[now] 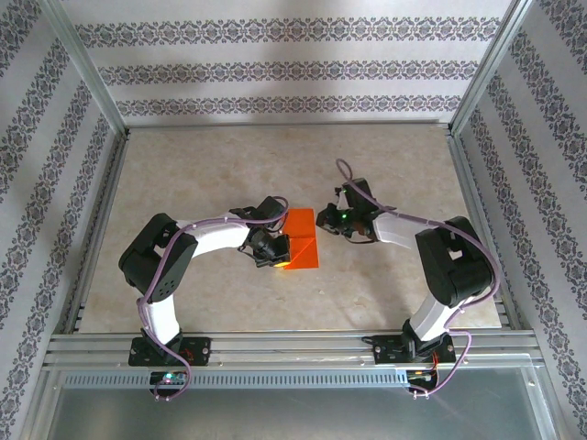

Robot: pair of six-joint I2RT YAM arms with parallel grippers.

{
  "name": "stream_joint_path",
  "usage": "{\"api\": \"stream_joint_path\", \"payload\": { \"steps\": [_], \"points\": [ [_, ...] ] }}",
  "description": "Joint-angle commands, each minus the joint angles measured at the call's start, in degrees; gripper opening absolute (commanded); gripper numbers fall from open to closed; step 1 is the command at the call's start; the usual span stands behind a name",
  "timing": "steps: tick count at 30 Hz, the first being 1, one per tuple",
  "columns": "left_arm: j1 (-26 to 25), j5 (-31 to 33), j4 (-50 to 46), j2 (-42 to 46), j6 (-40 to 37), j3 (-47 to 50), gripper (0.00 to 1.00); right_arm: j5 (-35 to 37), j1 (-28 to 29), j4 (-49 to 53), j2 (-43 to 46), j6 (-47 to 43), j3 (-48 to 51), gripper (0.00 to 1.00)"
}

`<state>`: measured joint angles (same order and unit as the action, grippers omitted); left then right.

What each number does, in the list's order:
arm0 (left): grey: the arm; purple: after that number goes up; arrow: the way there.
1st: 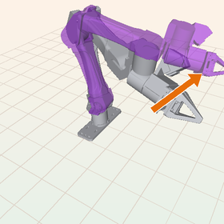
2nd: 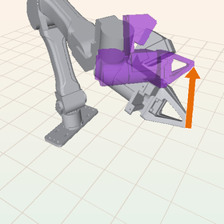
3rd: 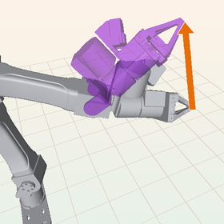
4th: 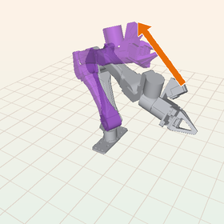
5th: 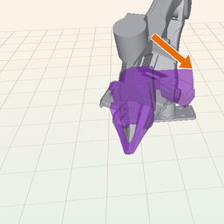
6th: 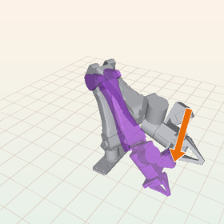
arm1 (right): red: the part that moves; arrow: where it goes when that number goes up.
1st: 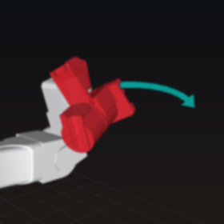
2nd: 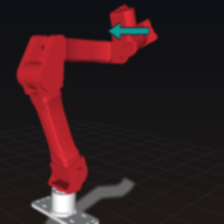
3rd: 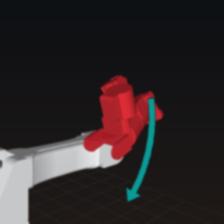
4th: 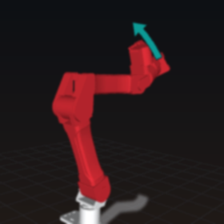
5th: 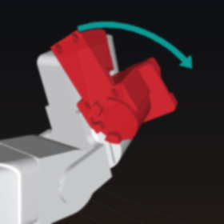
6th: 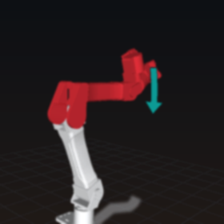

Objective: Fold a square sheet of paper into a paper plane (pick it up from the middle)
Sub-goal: Fold the triangle a second time at the center of the table.

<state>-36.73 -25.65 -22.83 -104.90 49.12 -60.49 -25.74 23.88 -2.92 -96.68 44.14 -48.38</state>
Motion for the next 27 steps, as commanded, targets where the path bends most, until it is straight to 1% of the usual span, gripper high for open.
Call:
{"api": "stream_joint_path", "payload": {
  "steps": [1,5,11,16,18,22,27],
  "points": [
    [0.79,2.36,-5.87,-2.11,-2.13,0.09,0.03,0.34,4.11,-0.52,-1.27,2.17,1.73,0.04],
    [0.80,1.77,-5.22,-1.80,-2.93,-0.02,0.03,0.51,6.62,-2.53,-4.10,4.04,1.64,0.04],
    [0.83,0.69,-3.96,0.70,-4.39,-1.13,0.06,1.67,7.02,-2.47,-7.48,4.68,1.79,0.03],
    [0.78,-2.46,2.61,4.41,-3.97,-1.13,0.11,2.79,6.99,-1.66,-8.28,4.73,2.67,0.03],
    [0.78,-3.81,5.42,3.97,-3.30,-0.88,0.12,2.96,7.06,-1.61,-8.43,4.86,2.85,0.03],
    [0.78,-5.51,7.36,0.49,-2.33,-1.21,0.13,3.19,7.06,-1.34,-8.61,5.39,3.11,0.03],
    [0.76,-4.48,6.74,-1.56,-2.85,-0.81,0.12,3.24,6.98,-1.40,-8.52,5.79,3.55,0.03]
  ]
}}
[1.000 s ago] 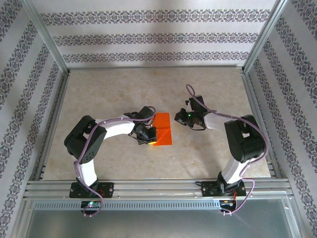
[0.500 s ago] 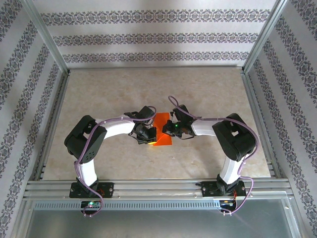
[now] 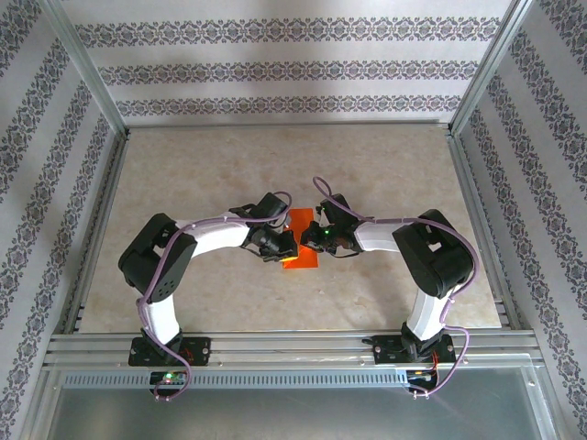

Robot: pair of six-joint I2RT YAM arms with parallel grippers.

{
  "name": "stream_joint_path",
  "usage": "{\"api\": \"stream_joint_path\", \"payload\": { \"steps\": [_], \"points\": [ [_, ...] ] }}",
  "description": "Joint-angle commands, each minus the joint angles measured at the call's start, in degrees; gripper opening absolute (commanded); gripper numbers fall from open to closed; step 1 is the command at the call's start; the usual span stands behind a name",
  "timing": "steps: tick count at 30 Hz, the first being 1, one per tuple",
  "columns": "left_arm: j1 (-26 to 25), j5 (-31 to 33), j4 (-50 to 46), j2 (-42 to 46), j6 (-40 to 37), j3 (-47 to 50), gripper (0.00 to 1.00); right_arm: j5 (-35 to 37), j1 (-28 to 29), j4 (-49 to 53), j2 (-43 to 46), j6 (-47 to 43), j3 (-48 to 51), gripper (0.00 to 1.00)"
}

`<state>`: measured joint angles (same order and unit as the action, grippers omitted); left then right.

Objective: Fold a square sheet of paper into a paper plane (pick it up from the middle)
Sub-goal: Fold the triangle a second time at the center of the table.

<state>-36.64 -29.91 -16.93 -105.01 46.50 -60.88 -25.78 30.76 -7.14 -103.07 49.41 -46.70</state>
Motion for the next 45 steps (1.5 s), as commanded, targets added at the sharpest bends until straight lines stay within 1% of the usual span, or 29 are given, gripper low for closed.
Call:
{"api": "stream_joint_path", "payload": {
  "steps": [1,6,11,17,23,28,31,36,40,43,45],
  "points": [
    [0.67,0.16,0.48,-1.71,-0.56,-0.18,0.12,3.24,0.08,2.82,-2.14,0.53,1.96,0.03],
    [0.76,2.04,-0.14,-1.81,-1.96,3.41,0.11,3.43,0.04,2.74,-2.14,0.62,2.31,0.02],
    [1.03,1.40,0.67,-0.08,-2.88,8.10,0.10,3.54,-0.05,2.83,-2.49,0.72,2.44,0.02],
    [1.13,3.60,-5.75,3.28,-7.49,10.29,0.10,3.65,-0.44,3.17,-2.32,0.43,2.58,0.02],
    [1.37,2.39,-7.22,7.56,-9.12,13.50,0.10,3.63,-0.71,3.52,-2.23,0.17,2.66,0.02],
    [2.27,1.65,-6.18,10.98,-9.26,8.96,0.10,2.67,-0.71,3.29,-1.97,0.14,2.17,0.02],
    [2.37,2.93,-3.78,11.17,-7.66,5.07,0.10,1.58,-0.62,2.45,-0.82,0.90,1.46,0.04],
    [3.00,6.04,1.22,7.54,-4.04,1.98,0.10,-0.54,-0.86,0.40,2.56,3.08,-0.26,0.10],
    [3.42,5.34,2.98,3.40,-3.09,-0.60,0.10,-1.72,-1.48,-1.89,6.48,5.24,0.39,0.16],
    [3.42,3.43,5.40,0.91,-2.14,-1.84,0.09,-1.09,-2.04,-2.09,9.40,6.41,2.07,0.21],
    [3.40,3.81,5.44,-0.11,-1.87,-2.48,0.09,-0.16,-2.52,-1.84,11.19,7.65,3.82,0.22]
  ]
}}
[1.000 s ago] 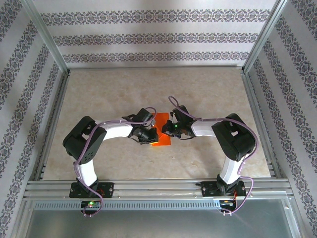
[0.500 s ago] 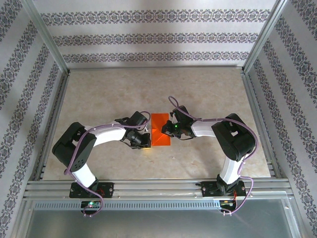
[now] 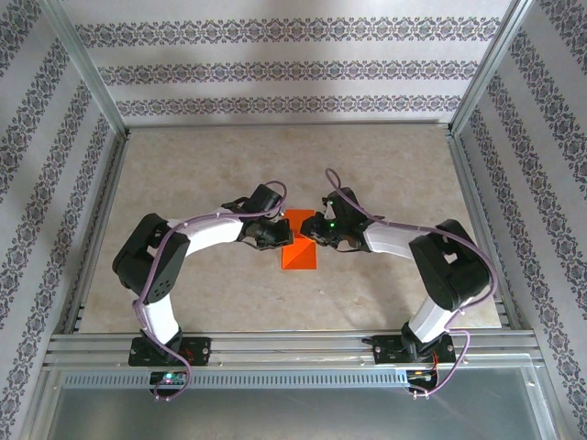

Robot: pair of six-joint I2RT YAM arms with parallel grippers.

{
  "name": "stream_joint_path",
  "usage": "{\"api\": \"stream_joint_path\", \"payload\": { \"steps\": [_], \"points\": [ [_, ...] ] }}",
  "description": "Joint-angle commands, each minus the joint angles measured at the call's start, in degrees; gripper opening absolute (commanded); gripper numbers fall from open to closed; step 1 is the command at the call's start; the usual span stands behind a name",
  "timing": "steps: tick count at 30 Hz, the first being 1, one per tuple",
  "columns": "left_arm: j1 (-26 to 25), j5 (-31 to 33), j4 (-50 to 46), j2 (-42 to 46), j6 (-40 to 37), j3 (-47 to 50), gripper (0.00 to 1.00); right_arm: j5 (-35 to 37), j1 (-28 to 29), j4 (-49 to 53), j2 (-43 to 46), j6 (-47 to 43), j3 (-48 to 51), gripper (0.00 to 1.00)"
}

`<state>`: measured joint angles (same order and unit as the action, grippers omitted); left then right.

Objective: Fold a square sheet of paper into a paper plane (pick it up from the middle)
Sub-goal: Fold the triangle a second time at the center of the table, then pick up the paper from the center of the table.

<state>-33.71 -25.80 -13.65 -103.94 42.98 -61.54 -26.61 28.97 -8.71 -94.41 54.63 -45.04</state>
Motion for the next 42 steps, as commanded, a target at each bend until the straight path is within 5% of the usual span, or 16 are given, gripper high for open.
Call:
{"api": "stream_joint_path", "payload": {
  "steps": [1,7,18,42],
  "points": [
    [0.49,0.22,2.18,-1.40,1.58,-1.83,0.09,1.28,-0.91,-0.17,3.17,2.73,2.95,0.24],
    [0.84,5.88,1.31,-1.79,2.09,-0.87,0.07,3.68,-0.93,0.66,4.99,5.09,5.83,0.35],
    [1.27,7.18,1.23,-3.81,6.42,0.20,0.07,5.84,1.52,2.46,0.23,9.74,3.60,0.41],
    [1.61,6.56,-1.11,-5.48,9.31,0.78,0.07,5.72,2.76,2.74,-3.73,10.10,0.41,0.36]
  ]
}}
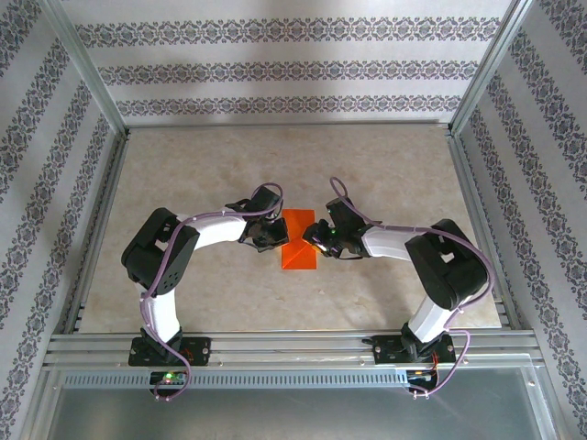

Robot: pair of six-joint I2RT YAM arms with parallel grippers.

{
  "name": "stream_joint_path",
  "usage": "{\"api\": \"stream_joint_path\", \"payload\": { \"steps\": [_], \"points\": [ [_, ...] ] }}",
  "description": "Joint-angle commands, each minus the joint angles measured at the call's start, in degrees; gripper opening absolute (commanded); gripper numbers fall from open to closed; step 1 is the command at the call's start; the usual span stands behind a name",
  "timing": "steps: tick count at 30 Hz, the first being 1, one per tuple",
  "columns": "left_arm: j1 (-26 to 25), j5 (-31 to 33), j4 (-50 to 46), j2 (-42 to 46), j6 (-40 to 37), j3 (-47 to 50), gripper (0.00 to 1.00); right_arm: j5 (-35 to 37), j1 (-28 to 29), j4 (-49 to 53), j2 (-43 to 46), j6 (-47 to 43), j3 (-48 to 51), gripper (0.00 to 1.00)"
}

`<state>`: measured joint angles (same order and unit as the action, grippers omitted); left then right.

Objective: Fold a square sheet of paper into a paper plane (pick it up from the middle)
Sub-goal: Pick up the paper from the center of the table.

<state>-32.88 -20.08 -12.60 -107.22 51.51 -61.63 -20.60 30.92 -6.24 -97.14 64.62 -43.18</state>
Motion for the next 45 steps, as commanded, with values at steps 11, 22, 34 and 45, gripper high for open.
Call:
{"api": "stream_joint_path", "payload": {
  "steps": [11,22,34,45],
  "points": [
    [0.89,0.77,-2.17,-2.03,0.97,0.94,0.07,-3.28,1.23,-2.67,-2.09,-0.52,-1.65,0.28],
    [1.31,0.56,-2.10,-1.43,1.31,1.18,0.07,-4.88,2.04,-6.86,-2.83,-0.55,0.26,0.22],
    [4.10,-3.48,-1.69,4.95,0.13,-0.08,0.12,-5.06,1.04,-10.71,-2.39,-2.22,0.90,0.04],
    [12.32,-21.35,19.76,19.16,5.21,8.80,0.55,-13.88,-6.57,-18.79,7.91,-5.83,1.49,0.01]
  ]
}}
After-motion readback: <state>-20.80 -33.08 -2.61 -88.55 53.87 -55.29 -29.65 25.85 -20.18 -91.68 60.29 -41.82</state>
